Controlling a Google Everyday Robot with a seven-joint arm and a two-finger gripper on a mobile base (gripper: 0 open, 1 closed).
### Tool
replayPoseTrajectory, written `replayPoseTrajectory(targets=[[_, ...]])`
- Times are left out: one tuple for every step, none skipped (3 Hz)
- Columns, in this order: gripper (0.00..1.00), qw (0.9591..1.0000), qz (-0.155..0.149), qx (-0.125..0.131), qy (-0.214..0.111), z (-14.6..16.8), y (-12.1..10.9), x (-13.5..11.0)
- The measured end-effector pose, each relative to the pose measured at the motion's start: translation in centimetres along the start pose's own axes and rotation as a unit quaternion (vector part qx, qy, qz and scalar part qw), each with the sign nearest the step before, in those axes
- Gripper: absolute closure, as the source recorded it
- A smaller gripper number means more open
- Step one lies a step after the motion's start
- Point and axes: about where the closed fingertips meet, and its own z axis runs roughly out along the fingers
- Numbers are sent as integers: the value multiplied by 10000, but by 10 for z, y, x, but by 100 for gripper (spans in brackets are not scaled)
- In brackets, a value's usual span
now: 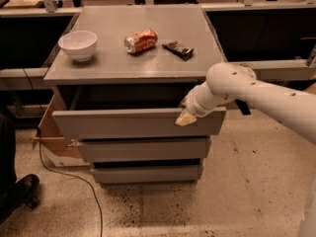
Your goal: Open top drawer
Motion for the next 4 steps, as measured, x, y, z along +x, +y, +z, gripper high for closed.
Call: replayPoseTrajectory(targets=[[75, 10000, 2, -2, -1, -1, 0, 1], [52, 9999, 39, -123, -44, -4, 10, -5], [29, 9997, 76, -229, -86, -7, 19, -10], [6, 9961, 40, -883, -12, -25, 77, -31]])
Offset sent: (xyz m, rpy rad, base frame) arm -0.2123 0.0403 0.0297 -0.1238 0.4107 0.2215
